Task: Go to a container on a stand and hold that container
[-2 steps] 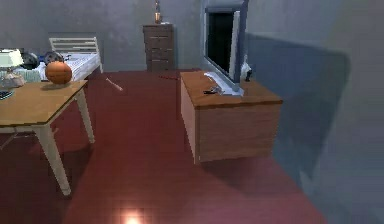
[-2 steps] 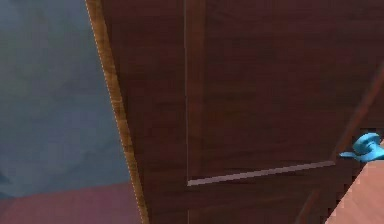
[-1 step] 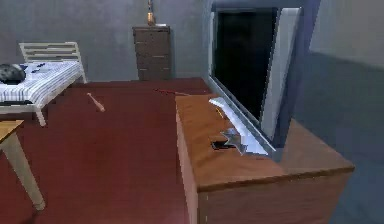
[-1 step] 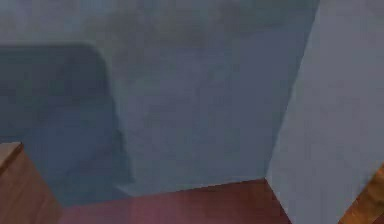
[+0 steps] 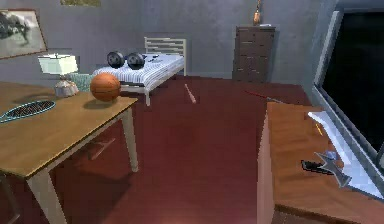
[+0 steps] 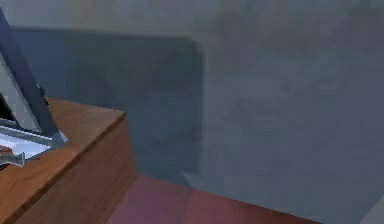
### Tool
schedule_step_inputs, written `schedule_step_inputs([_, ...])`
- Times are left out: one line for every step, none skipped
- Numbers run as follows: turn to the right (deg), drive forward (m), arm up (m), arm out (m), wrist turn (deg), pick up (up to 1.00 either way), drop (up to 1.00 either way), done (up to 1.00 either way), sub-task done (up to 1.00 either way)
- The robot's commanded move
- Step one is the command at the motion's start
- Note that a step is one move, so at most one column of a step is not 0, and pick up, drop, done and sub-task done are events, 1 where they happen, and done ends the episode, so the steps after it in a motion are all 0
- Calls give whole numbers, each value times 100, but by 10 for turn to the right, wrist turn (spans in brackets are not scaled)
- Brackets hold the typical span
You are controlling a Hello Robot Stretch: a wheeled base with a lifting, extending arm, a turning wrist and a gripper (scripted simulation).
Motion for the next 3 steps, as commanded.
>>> schedule_step_inputs([0, 45, 0, 0, 0, 0, 0, 0, 0])
schedule_step_inputs([60, 0, 0, 0, 0, 0, 0, 0, 0])
schedule_step_inputs([0, 100, 0, 0, 0, 0, 0, 0, 0])
